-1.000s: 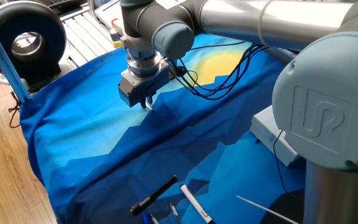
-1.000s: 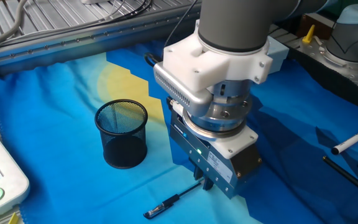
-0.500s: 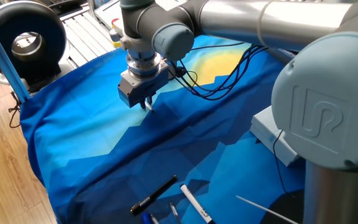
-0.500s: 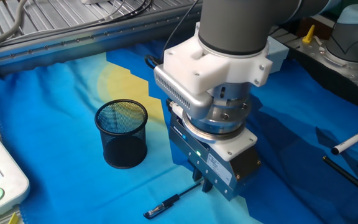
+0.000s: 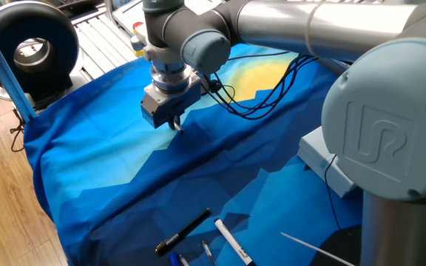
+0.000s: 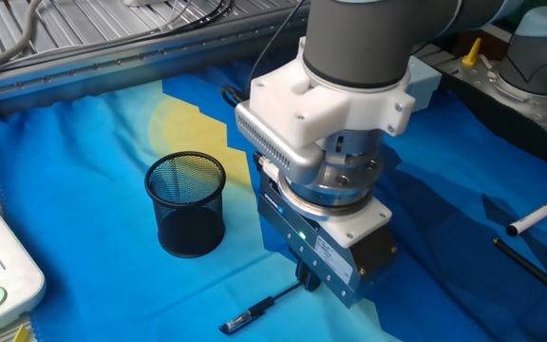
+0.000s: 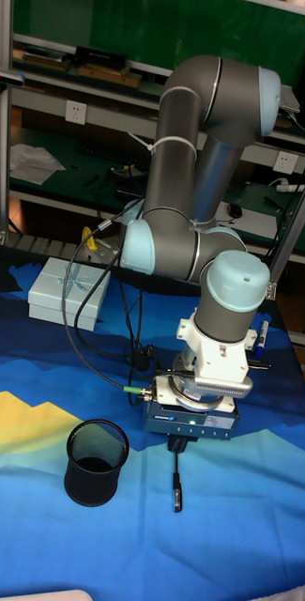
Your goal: Put the pen into the pen holder
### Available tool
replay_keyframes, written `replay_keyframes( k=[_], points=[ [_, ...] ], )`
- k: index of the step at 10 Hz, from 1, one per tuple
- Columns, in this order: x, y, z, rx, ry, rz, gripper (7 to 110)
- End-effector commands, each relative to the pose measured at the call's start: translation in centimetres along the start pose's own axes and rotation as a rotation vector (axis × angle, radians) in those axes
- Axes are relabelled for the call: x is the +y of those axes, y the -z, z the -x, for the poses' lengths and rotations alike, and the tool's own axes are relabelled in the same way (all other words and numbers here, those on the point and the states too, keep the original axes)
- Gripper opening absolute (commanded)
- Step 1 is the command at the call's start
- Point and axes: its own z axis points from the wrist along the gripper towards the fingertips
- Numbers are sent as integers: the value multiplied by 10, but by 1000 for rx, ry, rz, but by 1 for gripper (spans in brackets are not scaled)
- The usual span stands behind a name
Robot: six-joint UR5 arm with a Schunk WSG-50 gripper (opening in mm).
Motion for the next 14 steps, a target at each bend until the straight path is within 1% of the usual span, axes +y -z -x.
replay_keyframes(
  k=[1,4,7,11,12,13,14],
  points=[
    [3,1,1,0,-18,18,7],
    [4,3,1,-2,-22,22,7],
    [2,14,3,1,-36,24,7],
    [-7,37,7,1,-53,14,7],
    [-10,45,5,8,-59,10,7],
    [-16,52,1,21,-56,-6,7],
    [-21,59,-1,35,-51,-9,7]
  ],
)
